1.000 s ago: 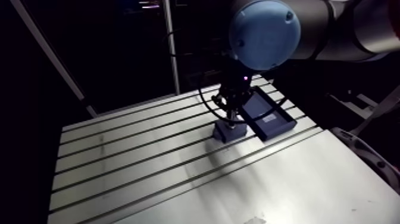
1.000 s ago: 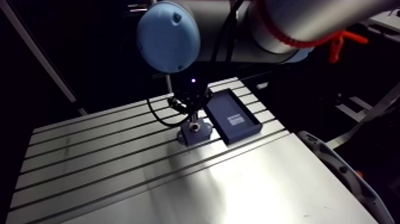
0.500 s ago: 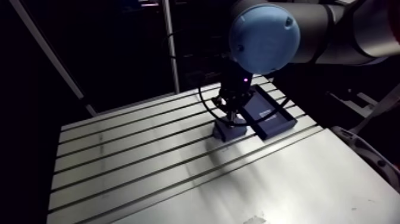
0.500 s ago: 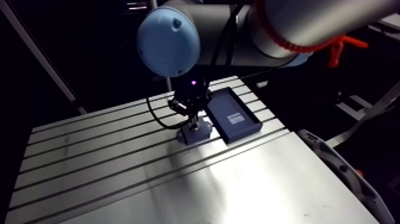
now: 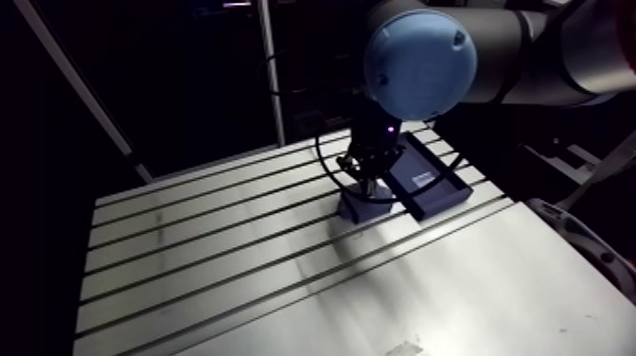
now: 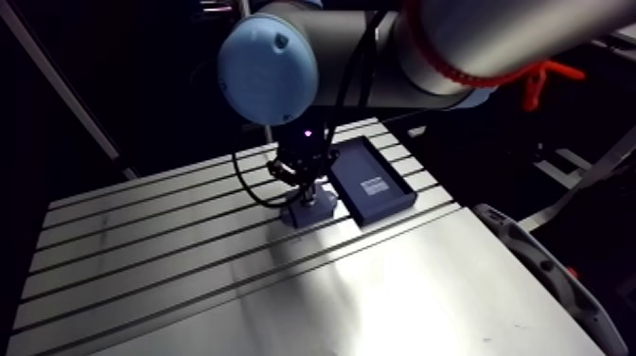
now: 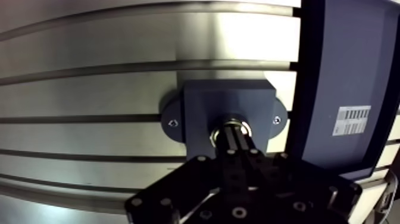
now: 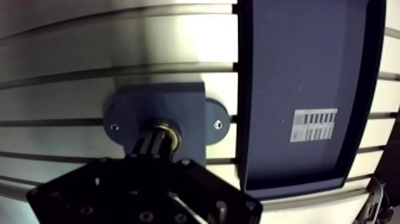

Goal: Pick up the bearing and press it into the housing until flush.

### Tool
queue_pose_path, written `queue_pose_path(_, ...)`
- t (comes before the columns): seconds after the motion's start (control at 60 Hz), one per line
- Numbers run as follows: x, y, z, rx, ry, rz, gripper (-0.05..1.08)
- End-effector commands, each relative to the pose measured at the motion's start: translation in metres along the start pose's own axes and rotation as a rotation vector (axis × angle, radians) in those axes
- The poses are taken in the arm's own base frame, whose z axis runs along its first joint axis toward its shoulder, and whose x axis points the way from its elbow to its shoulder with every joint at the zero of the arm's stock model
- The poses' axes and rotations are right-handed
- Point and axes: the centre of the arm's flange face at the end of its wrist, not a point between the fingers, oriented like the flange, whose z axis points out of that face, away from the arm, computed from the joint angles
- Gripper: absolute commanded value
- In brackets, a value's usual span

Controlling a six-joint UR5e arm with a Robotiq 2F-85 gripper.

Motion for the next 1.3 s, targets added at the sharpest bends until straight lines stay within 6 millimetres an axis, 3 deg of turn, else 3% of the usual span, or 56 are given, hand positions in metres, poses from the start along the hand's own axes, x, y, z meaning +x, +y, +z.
queue_pose_path(0.017, -0.0002, -0.0001, 0.002, 0.001, -0.003, 0.001, 1.06)
queue_pose_path(1.3, 0.0012, 0.0013, 0.0071, 0.0, -0.003, -0.001, 1.06)
